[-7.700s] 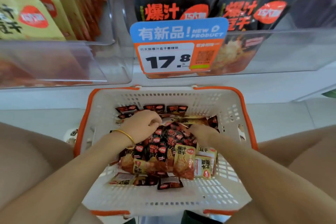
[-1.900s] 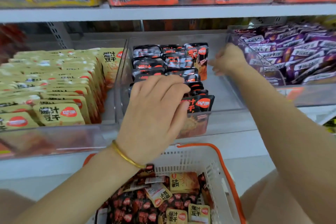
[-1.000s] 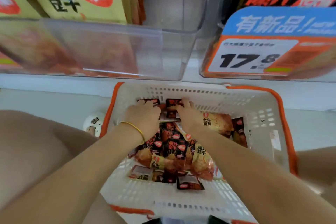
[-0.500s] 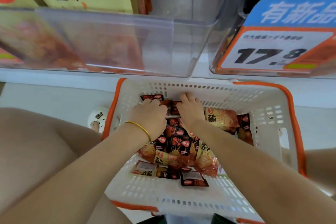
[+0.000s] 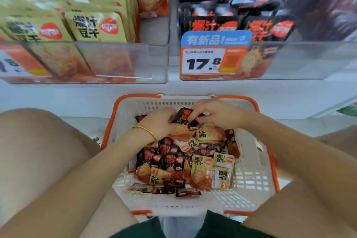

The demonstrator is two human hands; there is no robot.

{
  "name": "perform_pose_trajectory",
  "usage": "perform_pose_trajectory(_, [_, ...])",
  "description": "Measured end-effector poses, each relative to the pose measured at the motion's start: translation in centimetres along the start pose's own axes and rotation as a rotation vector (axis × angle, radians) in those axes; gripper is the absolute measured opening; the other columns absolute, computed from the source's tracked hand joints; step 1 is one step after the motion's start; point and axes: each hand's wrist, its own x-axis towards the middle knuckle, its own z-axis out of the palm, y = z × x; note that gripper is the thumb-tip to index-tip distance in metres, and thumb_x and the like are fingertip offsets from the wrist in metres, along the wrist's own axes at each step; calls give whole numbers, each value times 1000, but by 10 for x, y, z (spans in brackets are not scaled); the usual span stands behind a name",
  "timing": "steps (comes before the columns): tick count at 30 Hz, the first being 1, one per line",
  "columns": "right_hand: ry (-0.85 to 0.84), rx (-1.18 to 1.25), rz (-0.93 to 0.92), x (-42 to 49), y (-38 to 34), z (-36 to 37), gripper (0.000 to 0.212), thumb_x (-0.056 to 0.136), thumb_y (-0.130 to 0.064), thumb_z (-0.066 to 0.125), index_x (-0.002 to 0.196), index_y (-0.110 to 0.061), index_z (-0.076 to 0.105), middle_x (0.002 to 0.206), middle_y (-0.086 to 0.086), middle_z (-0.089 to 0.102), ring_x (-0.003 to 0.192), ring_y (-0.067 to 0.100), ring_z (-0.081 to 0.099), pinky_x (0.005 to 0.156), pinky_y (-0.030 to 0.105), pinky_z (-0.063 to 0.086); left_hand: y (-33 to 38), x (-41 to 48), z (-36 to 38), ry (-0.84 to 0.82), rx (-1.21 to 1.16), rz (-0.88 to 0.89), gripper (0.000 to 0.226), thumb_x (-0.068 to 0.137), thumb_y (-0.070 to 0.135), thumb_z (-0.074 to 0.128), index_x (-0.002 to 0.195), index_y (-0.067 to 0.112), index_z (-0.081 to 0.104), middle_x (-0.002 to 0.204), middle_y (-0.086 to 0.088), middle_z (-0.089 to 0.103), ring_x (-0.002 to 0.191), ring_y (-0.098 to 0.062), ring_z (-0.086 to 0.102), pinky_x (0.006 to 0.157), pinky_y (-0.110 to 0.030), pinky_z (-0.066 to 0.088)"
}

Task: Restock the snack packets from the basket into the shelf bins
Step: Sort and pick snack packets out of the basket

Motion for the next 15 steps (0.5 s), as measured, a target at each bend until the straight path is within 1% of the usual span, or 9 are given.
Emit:
perform_pose_trajectory(2, [16, 45, -29, -31, -19, -22, 25, 88, 3, 59, 107, -10, 71, 102, -4, 60, 88, -6, 55, 76, 3, 37, 23, -16, -8, 96, -82, 70, 22, 88, 18, 63, 107, 9, 63, 96, -6, 61, 86, -20, 54, 63, -26, 29])
perform_pose_trajectory(5, [59, 122, -27, -74, -46, -52, 22, 86, 5, 61, 102, -6, 71, 94, -3, 62, 74, -13, 55, 71, 3, 39, 59, -36, -31, 170, -70, 162, 15, 86, 12, 64, 97, 2, 65, 90, -10, 61, 85, -22, 54, 64, -29, 31])
perform_pose_trajectory(7, [122, 233, -54, -101, -60, -69, 18, 84, 11, 60, 94, -2, 67, 88, 0, 62, 68, -10, 56, 67, 6, 43, 81, -47, -47, 171, -81, 203, 18, 85, 15, 64, 94, -1, 64, 92, -15, 63, 88, -28, 59, 72, -32, 41])
perform_pose_trajectory(8, [187, 311, -81, -112, -64, -76, 18, 83, 14, 59, 89, -3, 63, 86, 3, 60, 67, -7, 57, 64, 9, 46, 91, -53, -55, 178, -91, 231, 21, 84, 17, 64, 92, -2, 65, 92, -18, 64, 88, -31, 60, 75, -34, 45])
perform_pose_trajectory(9, [274, 404, -105, -122, -67, -82, 22, 82, 16, 59, 86, -5, 57, 85, 5, 59, 67, -3, 58, 61, 13, 49, 101, -60, -62, 194, -106, 261, 20, 84, 16, 63, 90, -3, 65, 90, -21, 63, 84, -32, 61, 73, -33, 46])
perform_pose_trajectory(11, [423, 575, -123, -139, -70, -90, 25, 81, 15, 59, 87, -9, 51, 84, 7, 59, 68, 5, 60, 58, 19, 52, 120, -76, -77, 234, -182, 308, 11, 86, 2, 61, 95, -4, 66, 85, -16, 61, 69, -19, 57, 64, -24, 44])
perform_pose_trajectory(12, [439, 636, -121, -144, -69, -92, 23, 83, 10, 60, 92, -10, 52, 86, 7, 61, 71, 10, 61, 59, 23, 55, 127, -82, -84, 260, -204, 328, 13, 87, -2, 60, 98, -5, 66, 84, -12, 59, 65, -14, 53, 62, -22, 43])
perform_pose_trajectory(14, [375, 642, -108, -150, -68, -93, 25, 85, -1, 61, 106, -13, 56, 94, 6, 66, 80, 16, 64, 66, 28, 57, 142, -91, -95, 311, -179, 346, 12, 89, 3, 59, 92, -8, 64, 79, -14, 55, 64, -20, 51, 63, -33, 45])
perform_pose_trajectory(15, [328, 615, -101, -150, -69, -92, 27, 86, -4, 61, 110, -15, 57, 97, 3, 67, 83, 15, 64, 68, 28, 57, 148, -93, -100, 340, -165, 344, 16, 90, 8, 59, 87, -7, 63, 78, -18, 54, 68, -23, 52, 67, -41, 49])
